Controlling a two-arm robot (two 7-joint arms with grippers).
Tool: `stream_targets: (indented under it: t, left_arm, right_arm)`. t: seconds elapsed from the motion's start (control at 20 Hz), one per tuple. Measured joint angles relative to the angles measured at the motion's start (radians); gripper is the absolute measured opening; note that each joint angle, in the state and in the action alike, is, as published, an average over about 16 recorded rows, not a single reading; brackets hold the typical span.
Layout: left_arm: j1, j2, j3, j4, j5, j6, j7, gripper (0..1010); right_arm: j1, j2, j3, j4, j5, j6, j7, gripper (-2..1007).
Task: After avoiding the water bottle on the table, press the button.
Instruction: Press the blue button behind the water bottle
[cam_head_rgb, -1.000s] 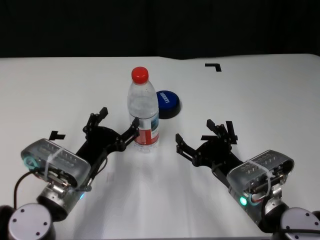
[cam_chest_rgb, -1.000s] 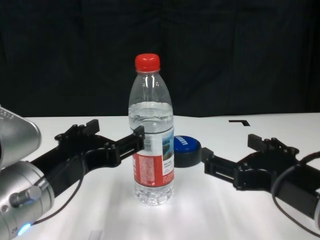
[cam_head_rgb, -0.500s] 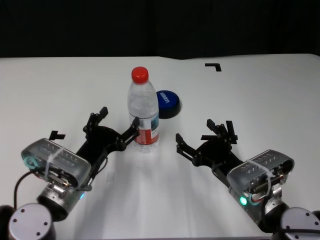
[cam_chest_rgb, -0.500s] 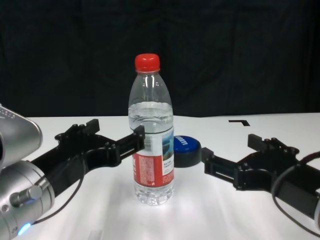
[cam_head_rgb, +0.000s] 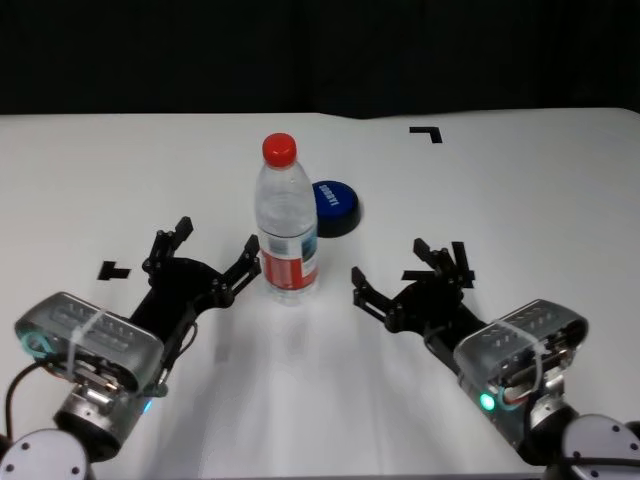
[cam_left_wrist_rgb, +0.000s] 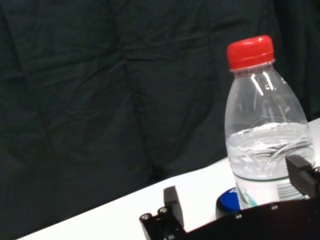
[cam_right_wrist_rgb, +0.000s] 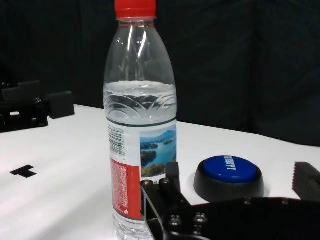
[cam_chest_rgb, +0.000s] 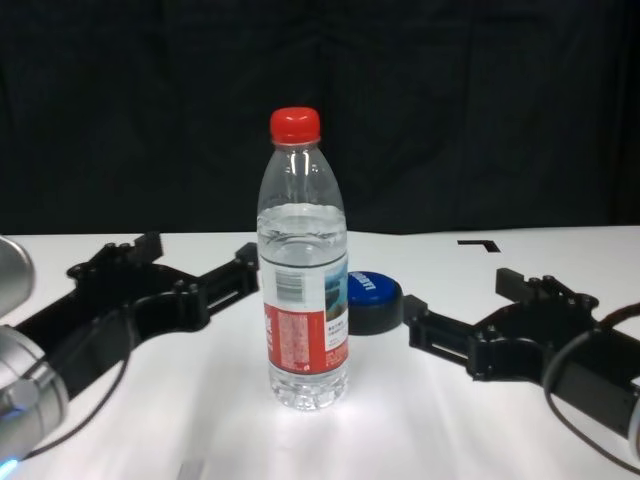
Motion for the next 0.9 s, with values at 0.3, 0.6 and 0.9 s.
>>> stream_targets:
  t: [0.3, 0.6, 0.9]
  left_arm:
    - [0.052, -0.01, -0.032, -0.058, 0.029, 0.001, 0.038, 1003]
    - [0.109, -0.029, -0.067, -0.117, 0.071, 0.003, 0.085, 1003]
    - [0.167, -0.051, -0.098, -0.167, 0.108, 0.005, 0.122, 1003]
  right_arm:
    - [0.0, 0.0, 0.0, 0.0, 0.0, 0.0, 0.0, 1003]
    - [0.0, 0.0, 0.0, 0.0, 0.0, 0.0, 0.0, 1003]
    - [0.0, 0.0, 0.0, 0.0, 0.0, 0.0, 0.0, 1003]
